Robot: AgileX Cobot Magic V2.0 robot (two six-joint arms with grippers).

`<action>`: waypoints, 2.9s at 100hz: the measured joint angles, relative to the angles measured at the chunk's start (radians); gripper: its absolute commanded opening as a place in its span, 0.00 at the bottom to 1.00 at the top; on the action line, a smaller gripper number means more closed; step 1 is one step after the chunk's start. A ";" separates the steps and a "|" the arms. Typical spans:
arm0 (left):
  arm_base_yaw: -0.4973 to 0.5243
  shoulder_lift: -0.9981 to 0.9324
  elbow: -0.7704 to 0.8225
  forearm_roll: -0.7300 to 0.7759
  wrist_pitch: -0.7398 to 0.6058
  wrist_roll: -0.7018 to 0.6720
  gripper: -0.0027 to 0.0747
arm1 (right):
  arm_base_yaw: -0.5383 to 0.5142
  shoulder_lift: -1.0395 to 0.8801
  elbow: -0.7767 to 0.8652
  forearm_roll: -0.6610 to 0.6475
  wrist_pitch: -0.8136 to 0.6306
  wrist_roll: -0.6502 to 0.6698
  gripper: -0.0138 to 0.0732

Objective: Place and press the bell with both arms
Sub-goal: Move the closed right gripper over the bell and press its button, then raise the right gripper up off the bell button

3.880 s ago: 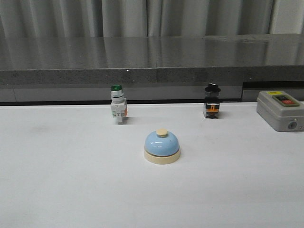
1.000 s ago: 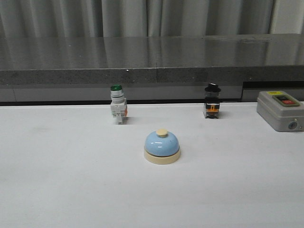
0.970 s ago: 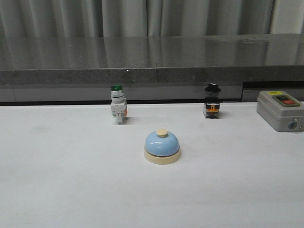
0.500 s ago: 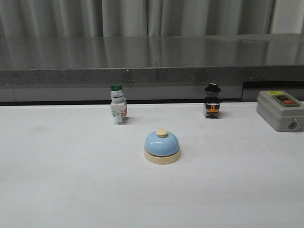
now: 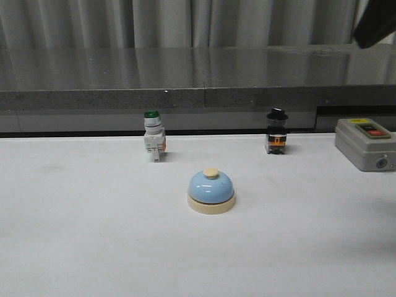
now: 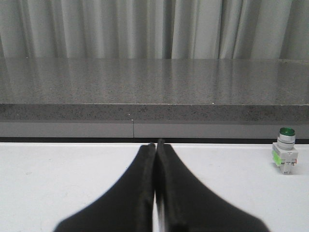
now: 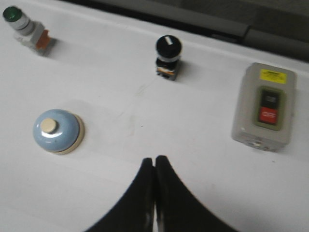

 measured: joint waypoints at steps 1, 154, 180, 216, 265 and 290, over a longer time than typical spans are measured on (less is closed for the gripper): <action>0.000 0.000 0.000 0.000 0.000 0.000 0.01 | 0.009 0.015 -0.010 0.000 0.005 0.000 0.09; 0.000 0.000 0.000 0.000 0.000 0.000 0.01 | 0.278 0.633 -0.463 0.004 0.195 0.000 0.09; 0.000 0.000 0.000 0.000 0.000 -0.001 0.01 | 0.171 0.546 -0.463 0.004 0.262 0.000 0.09; 0.000 0.000 0.000 0.000 0.000 -0.001 0.01 | -0.004 0.451 -0.459 0.004 0.334 0.035 0.09; 0.000 0.000 0.000 0.000 0.000 -0.001 0.01 | -0.258 0.180 -0.172 0.004 0.280 0.055 0.09; 0.000 0.000 0.000 0.000 0.000 -0.001 0.01 | -0.319 0.018 0.005 0.006 0.235 0.058 0.09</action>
